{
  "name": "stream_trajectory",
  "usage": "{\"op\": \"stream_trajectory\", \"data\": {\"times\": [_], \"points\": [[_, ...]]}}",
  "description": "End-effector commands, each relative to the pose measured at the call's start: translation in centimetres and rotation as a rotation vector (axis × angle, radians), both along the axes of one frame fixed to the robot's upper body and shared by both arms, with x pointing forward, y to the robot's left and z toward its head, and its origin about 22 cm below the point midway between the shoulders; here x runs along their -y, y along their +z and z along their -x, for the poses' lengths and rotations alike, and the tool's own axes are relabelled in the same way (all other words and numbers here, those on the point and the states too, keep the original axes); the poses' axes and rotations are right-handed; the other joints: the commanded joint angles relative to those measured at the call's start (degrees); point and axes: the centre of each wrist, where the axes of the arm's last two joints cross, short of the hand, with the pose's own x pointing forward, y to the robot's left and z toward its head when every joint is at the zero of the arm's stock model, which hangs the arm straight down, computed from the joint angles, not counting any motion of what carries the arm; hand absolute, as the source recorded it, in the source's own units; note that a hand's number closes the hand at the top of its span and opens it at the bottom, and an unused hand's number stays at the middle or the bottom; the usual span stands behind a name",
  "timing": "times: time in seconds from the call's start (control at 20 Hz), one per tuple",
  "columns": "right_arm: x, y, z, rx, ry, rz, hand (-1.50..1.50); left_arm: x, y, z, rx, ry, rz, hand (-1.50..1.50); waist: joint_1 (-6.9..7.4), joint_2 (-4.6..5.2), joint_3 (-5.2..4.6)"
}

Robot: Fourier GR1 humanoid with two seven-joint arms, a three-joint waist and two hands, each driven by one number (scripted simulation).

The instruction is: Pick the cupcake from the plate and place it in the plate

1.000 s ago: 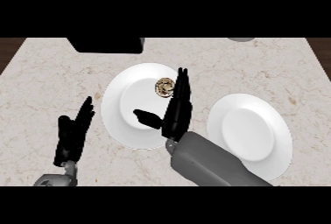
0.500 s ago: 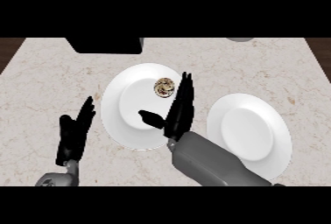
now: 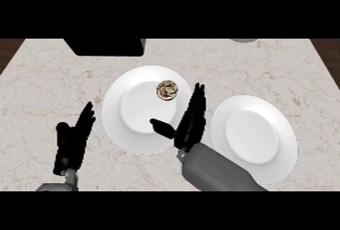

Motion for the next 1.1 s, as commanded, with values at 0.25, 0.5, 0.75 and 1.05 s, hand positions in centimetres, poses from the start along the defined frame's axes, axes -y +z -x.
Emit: {"op": "stream_trajectory", "data": {"times": [0.25,0.5,0.75,1.05], "points": [[2.6,-0.3,3.0,0.015,-0.078,-0.007,-1.50,-1.6,0.4,-0.7,0.010,0.014,-0.014,0.00,-1.29,-0.18,-0.02],[3.2,-1.1,3.9,0.042,-0.105,-0.010,-1.50,-0.5,0.4,0.3,0.000,0.000,0.005,0.00,-0.43,0.05,0.01],[5.7,-1.5,5.6,0.019,-0.189,0.028,-1.50,-1.9,-0.4,0.2,-0.005,0.025,-0.012,0.00,-0.82,0.02,-0.01],[6.0,-1.3,7.4,0.018,-0.216,0.036,-1.50,-0.8,0.4,-0.6,0.008,-0.011,-0.012,0.00,-0.62,0.03,0.00]]}}
